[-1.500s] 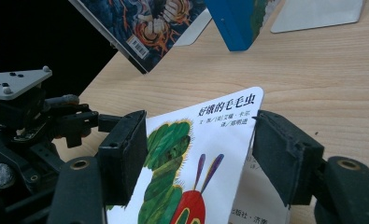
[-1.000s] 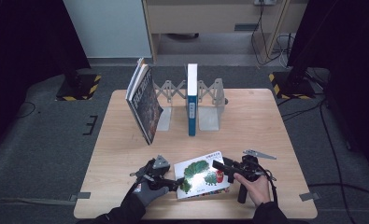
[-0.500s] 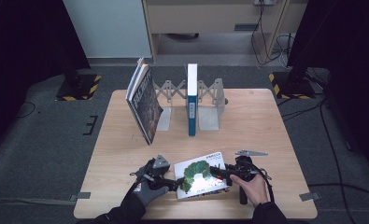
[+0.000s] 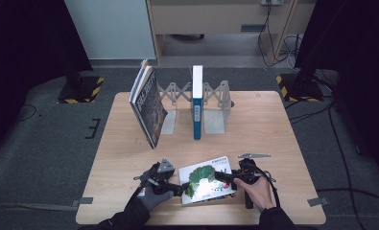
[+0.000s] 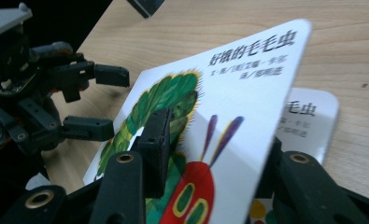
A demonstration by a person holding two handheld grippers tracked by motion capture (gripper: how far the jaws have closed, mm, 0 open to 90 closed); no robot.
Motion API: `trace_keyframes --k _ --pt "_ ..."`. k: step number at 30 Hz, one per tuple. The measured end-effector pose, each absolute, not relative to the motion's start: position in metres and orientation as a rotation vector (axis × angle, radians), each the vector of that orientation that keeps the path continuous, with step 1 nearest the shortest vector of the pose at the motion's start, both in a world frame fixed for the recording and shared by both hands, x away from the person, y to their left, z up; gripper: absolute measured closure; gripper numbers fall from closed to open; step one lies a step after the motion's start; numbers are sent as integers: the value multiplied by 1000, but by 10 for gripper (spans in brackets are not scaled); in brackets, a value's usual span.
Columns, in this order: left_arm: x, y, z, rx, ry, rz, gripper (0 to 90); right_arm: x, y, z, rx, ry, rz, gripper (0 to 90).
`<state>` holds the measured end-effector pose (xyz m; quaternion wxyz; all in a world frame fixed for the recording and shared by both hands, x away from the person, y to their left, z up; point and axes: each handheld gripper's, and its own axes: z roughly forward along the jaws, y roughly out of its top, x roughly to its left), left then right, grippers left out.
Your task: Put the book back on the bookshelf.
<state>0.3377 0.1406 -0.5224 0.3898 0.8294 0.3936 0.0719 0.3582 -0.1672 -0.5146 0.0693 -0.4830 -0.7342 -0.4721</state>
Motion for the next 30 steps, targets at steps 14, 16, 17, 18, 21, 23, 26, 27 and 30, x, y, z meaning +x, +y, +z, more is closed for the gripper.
trace_keyframes --k 14,16,17,18,21,23,26,27,30 --pt "338 141 -520 2116 992 178 168 357 -171 -508 -1430 -2171 -1413 675" --pt "338 141 -520 2115 991 177 169 357 -171 -507 -1427 -2159 -1419 692" --pt "338 141 -520 2115 989 175 172 357 -171 -506 -1424 -2156 -1424 701" --pt "338 141 -520 2114 988 168 173 357 -171 -506 -1420 -2150 -1431 710" --pt "337 141 -519 2110 988 162 173 357 -172 -503 -1410 -2133 -1449 739" --pt "338 142 -519 2106 991 153 175 357 -172 -502 -1407 -2120 -1455 754" --pt "338 143 -518 2096 998 142 178 356 -172 -500 -1408 -2093 -1464 775" --pt "338 143 -518 2094 998 142 178 356 -172 -500 -1407 -2088 -1466 781" --pt "338 143 -518 2088 998 140 181 356 -172 -498 -1404 -2074 -1478 800"
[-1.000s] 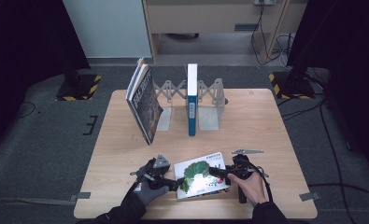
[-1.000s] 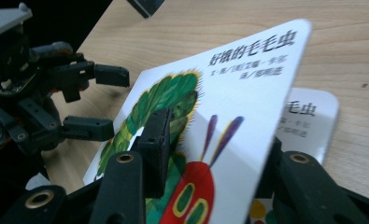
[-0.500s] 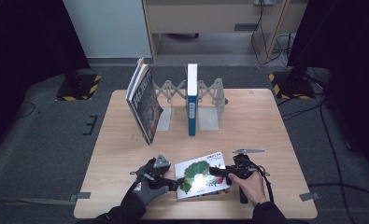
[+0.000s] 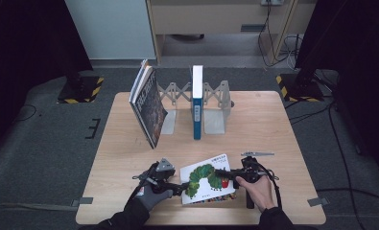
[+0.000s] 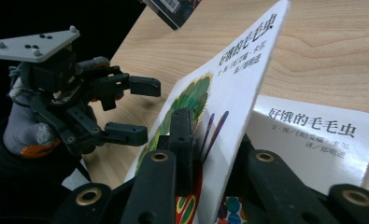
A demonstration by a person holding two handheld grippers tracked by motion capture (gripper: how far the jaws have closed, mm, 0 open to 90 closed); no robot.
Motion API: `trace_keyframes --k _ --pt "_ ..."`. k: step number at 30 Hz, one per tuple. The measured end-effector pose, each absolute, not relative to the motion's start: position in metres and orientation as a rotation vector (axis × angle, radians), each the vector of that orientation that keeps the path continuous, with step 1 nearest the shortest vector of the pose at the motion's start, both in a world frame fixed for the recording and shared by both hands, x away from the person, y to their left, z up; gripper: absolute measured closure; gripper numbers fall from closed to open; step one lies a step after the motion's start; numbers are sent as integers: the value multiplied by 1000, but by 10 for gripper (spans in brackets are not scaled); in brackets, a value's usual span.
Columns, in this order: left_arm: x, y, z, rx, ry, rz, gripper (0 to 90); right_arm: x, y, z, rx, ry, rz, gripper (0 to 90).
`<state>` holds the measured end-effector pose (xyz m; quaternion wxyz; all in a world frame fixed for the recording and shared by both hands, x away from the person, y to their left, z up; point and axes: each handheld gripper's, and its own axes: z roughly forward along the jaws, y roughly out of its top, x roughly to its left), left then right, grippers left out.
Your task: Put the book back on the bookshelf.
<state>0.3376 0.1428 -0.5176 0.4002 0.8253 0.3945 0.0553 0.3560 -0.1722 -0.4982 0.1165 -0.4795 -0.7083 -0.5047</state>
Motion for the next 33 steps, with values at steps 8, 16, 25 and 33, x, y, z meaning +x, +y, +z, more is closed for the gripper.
trace_keyframes --k 8,16,25,33 --pt "338 144 -515 2074 996 137 184 355 -172 -494 -1398 -2030 -1491 825" --pt "337 144 -514 2059 995 124 181 354 -174 -489 -1344 -2050 -1525 836" --pt "335 143 -514 2049 994 96 179 353 -176 -482 -1281 -2071 -1576 858" --pt "336 141 -514 2023 983 68 176 351 -180 -474 -1250 -2052 -1630 884"
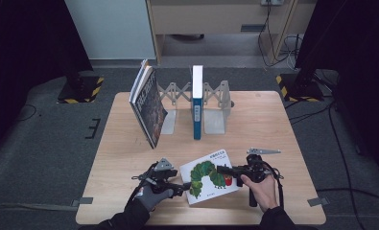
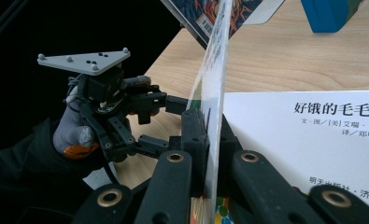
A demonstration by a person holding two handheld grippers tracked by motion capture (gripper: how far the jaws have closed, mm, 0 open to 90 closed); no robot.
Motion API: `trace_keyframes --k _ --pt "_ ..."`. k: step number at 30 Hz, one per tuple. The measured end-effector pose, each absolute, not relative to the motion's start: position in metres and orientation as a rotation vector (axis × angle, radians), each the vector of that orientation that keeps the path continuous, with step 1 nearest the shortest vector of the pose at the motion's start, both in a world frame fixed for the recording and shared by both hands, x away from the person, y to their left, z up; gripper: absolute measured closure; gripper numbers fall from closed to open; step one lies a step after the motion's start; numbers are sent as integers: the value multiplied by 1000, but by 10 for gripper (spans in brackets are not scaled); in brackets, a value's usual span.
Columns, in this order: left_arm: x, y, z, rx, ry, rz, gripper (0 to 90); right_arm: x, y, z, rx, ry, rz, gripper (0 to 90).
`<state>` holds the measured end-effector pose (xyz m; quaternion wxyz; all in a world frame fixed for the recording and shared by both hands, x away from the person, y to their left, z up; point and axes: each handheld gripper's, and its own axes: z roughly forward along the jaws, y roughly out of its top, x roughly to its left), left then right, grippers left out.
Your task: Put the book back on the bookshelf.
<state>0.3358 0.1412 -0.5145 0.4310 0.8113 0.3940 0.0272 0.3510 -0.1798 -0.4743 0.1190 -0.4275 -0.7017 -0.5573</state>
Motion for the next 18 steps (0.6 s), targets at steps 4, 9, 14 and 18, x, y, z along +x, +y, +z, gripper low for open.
trace_keyframes --k 4,9,14,18 --pt "338 140 -516 2003 973 45 166 351 -181 -473 -1240 -2045 -1635 888" --pt "341 136 -518 1963 948 10 150 350 -183 -472 -1236 -2018 -1637 892" --pt "344 132 -521 1942 930 -19 123 350 -186 -472 -1221 -2007 -1649 893" --pt "345 130 -526 1916 929 -63 90 351 -187 -473 -1217 -2010 -1652 894"
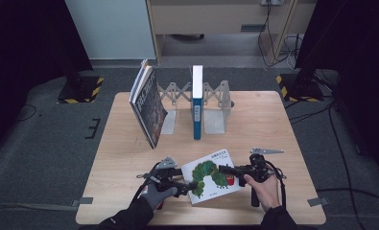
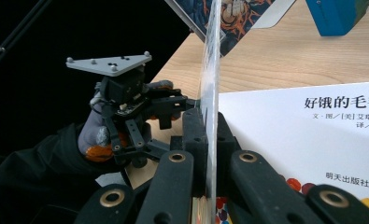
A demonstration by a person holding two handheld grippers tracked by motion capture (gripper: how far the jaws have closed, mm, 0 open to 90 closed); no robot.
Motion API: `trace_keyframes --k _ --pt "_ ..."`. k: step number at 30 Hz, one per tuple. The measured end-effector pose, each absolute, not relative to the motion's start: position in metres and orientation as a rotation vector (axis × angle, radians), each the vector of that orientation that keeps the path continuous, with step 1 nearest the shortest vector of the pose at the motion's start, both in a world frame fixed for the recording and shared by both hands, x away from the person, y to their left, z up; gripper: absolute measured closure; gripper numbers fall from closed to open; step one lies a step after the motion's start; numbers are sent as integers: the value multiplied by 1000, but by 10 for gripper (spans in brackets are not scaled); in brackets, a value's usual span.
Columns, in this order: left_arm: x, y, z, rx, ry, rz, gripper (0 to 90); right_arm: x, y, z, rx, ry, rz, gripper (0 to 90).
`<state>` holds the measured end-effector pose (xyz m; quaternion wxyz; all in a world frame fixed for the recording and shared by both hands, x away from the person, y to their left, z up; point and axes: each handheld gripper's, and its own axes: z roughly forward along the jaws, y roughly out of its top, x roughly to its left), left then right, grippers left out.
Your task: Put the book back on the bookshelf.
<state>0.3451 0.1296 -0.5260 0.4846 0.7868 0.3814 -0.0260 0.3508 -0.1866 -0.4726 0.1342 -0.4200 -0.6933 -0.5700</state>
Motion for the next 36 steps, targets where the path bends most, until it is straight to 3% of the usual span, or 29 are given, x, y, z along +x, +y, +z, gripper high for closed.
trace_keyframes --k 14,18,28,36 --pt "341 114 -535 1964 857 -112 19 352 -190 -479 -1260 -2019 -1639 888" --pt "342 115 -536 1955 875 -147 64 353 -191 -481 -1282 -2049 -1628 869" --pt "344 120 -531 1941 917 -161 240 353 -186 -488 -1381 -2279 -1521 669" --pt "344 122 -523 1876 904 -149 326 354 -189 -492 -1395 -2318 -1476 624"
